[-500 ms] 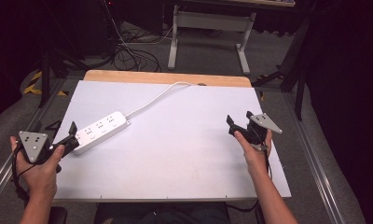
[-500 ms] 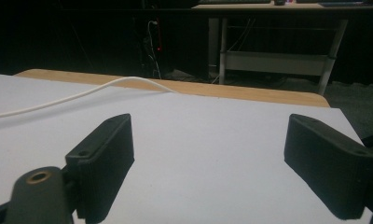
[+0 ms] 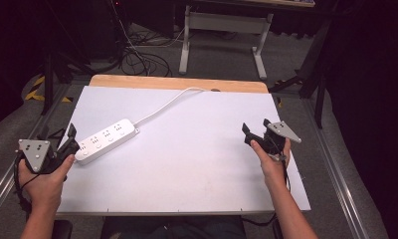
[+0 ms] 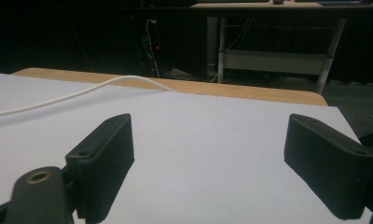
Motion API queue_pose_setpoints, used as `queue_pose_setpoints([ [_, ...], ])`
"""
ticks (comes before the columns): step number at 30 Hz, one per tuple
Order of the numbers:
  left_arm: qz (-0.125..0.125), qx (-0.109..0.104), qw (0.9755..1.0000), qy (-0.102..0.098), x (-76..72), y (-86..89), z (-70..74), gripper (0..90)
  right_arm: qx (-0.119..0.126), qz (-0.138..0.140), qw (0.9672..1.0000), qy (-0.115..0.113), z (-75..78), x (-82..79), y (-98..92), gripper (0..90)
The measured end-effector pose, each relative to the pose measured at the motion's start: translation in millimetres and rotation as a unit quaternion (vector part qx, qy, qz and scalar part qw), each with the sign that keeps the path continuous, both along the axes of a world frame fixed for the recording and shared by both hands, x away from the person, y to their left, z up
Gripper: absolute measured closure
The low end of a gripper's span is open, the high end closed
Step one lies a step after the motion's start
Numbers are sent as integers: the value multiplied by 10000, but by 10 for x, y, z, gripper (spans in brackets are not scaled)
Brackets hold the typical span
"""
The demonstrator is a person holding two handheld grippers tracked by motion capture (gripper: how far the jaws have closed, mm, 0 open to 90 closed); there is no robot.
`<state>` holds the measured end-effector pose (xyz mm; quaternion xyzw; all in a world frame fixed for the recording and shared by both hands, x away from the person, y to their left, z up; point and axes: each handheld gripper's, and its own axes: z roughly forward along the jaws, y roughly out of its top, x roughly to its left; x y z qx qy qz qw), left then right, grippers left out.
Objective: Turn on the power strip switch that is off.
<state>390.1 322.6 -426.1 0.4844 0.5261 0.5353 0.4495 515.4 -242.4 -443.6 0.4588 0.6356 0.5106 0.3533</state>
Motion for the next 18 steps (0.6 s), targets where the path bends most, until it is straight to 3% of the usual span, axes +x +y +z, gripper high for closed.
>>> queue_pose_setpoints([
  [8, -167, 0, 9998, 60, -16, -5, 23, 615, 11, 4, 10000, -14, 5, -5, -5, 164],
  [12, -229, 95, 9997, 56, -21, -15, 35, 721, -13, 13, 10000, -19, 4, -5, -2, 165],
  [18, -238, 151, 9996, 72, -17, -12, 34, 809, 1, -13, 10000, -13, 2, -11, -17, 165],
])
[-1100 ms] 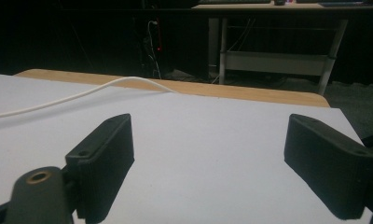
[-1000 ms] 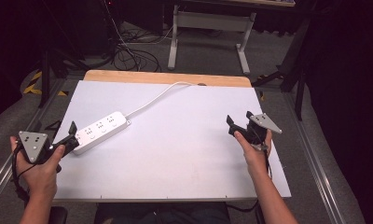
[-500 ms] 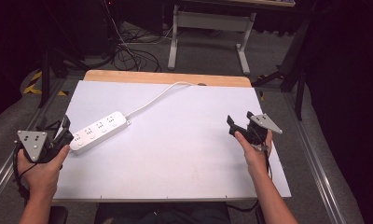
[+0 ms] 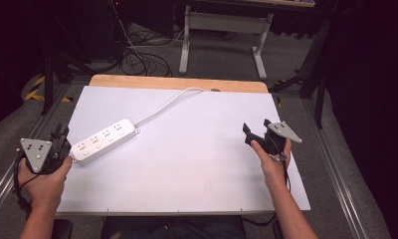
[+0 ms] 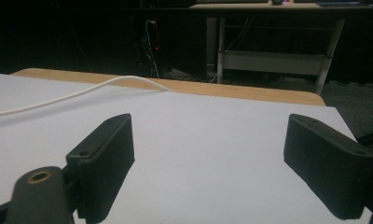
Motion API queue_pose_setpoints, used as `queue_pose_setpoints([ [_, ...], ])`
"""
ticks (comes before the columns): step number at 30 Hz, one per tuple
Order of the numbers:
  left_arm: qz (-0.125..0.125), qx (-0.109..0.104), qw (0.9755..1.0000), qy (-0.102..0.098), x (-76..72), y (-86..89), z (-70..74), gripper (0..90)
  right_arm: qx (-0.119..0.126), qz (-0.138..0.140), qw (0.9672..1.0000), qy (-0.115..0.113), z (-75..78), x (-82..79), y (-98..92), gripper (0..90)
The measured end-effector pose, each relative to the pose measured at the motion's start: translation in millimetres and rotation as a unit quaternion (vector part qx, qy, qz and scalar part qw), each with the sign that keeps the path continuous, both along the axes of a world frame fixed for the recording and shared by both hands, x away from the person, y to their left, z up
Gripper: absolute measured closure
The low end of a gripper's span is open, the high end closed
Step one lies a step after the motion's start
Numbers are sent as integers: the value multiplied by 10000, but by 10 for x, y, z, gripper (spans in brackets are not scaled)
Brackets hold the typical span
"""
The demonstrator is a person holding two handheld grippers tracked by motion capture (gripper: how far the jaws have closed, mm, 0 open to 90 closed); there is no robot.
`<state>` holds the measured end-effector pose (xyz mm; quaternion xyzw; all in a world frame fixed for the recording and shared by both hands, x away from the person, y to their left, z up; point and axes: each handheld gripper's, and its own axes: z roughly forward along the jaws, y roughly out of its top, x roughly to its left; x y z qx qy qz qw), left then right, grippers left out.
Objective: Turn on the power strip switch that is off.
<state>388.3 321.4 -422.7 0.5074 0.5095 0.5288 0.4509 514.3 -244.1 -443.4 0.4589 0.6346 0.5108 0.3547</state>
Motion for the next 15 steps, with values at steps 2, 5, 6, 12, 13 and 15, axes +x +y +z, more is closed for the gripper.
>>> queue_pose_setpoints([
  [2, 5, 3, 10000, -1, 3, -1, 2, 821, 5, -6, 10000, -4, 1, -3, -4, 166],
  [5, -5, 18, 10000, 4, 6, -2, 2, 842, 5, -14, 10000, 0, 1, -4, -7, 166],
  [6, -24, 33, 10000, 18, 4, -1, 6, 853, 7, -11, 10000, 4, 0, -4, -8, 166],
  [12, -118, 11, 9999, 6, 3, 8, 6, 900, -7, -20, 10000, 3, 2, -10, -13, 169],
  [13, -132, 8, 9999, 21, 1, 11, 7, 900, -7, -22, 10000, 1, 2, -10, -14, 169],
  [15, -142, 7, 9999, 20, 1, 13, 7, 900, -3, -24, 10000, 1, 2, -11, -16, 171],
])
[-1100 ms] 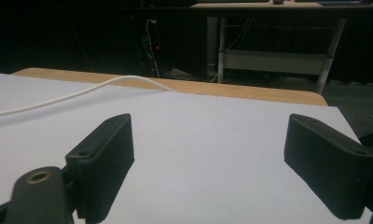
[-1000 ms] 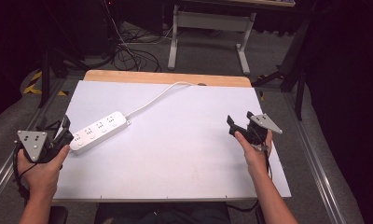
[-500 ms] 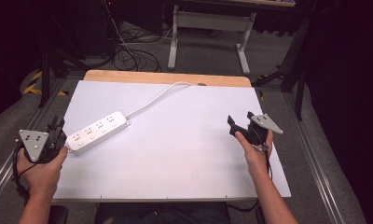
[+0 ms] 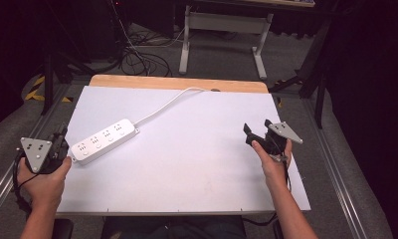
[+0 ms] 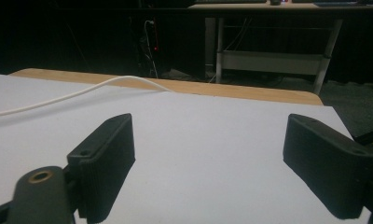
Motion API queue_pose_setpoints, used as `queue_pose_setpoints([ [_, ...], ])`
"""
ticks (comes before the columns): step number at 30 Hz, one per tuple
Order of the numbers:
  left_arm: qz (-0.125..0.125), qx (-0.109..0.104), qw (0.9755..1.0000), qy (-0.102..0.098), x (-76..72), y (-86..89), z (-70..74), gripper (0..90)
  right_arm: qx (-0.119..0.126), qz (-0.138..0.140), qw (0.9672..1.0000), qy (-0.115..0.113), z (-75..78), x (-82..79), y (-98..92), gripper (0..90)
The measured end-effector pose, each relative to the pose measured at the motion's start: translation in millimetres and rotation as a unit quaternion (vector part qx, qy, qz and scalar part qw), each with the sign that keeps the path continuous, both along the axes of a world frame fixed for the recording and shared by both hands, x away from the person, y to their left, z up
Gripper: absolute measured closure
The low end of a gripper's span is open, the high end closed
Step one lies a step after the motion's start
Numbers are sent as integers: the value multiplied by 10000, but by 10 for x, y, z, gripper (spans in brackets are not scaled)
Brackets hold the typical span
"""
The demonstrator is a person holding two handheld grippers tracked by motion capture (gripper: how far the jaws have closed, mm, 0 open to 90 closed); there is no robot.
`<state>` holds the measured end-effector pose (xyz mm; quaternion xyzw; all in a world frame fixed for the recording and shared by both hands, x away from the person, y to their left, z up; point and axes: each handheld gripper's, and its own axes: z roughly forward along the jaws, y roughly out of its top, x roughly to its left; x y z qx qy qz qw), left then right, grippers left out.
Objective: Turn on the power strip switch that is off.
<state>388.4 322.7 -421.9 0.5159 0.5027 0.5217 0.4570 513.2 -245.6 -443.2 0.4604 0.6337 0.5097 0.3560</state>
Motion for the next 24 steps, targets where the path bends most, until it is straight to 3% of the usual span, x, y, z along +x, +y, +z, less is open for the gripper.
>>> queue_pose_setpoints([
  [12, -189, -55, 9994, 276, 14, 4, 33, 900, 8, 6, 10000, 12, -3, -1, -4, 172],
  [24, -370, 144, 9980, 501, 88, -63, 52, 900, -2, -20, 10000, 41, -10, -13, -15, 173],
])
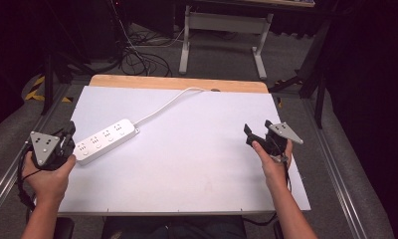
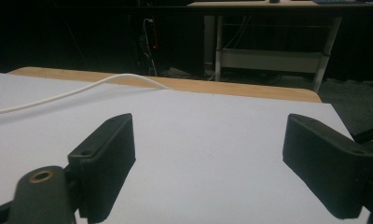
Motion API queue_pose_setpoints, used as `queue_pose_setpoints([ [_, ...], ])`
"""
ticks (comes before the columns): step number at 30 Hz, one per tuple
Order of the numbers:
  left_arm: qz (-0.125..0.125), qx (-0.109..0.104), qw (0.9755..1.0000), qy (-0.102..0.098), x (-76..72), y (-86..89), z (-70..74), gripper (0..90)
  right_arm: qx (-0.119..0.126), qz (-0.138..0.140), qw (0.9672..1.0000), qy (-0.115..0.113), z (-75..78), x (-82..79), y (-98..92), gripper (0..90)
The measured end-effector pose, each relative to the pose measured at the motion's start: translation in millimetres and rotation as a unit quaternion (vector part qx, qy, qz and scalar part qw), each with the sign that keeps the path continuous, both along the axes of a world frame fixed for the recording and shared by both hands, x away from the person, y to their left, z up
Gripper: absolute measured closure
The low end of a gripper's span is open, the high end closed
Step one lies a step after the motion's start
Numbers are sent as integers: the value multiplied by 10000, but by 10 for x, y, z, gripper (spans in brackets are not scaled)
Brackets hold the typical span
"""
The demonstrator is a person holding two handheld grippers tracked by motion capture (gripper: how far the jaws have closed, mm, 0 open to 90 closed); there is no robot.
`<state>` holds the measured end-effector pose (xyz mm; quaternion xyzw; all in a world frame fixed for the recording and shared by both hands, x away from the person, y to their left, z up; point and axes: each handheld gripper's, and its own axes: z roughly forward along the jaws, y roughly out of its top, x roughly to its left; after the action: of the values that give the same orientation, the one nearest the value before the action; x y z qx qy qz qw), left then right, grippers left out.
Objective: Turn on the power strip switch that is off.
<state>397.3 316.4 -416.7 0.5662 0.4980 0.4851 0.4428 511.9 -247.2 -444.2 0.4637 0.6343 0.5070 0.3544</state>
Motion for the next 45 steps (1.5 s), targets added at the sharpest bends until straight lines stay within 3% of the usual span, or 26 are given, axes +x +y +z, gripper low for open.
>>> queue_pose_setpoints([
  [16, -274, 67, 9985, 464, 93, -84, 12, 900, -3, -26, 10000, 5, -5, -13, -15, 176],
  [29, -490, 79, 9940, 972, 205, -92, -14, 900, -13, -35, 10000, 13, -6, -15, -17, 178],
  [35, -512, 61, 9925, 1110, 237, -89, -26, 900, -19, -40, 10000, 14, -6, -16, -22, 178],
  [45, -653, 282, 9875, 1409, 323, -148, -76, 900, -47, -33, 10000, 6, -8, -19, -13, 182],
])
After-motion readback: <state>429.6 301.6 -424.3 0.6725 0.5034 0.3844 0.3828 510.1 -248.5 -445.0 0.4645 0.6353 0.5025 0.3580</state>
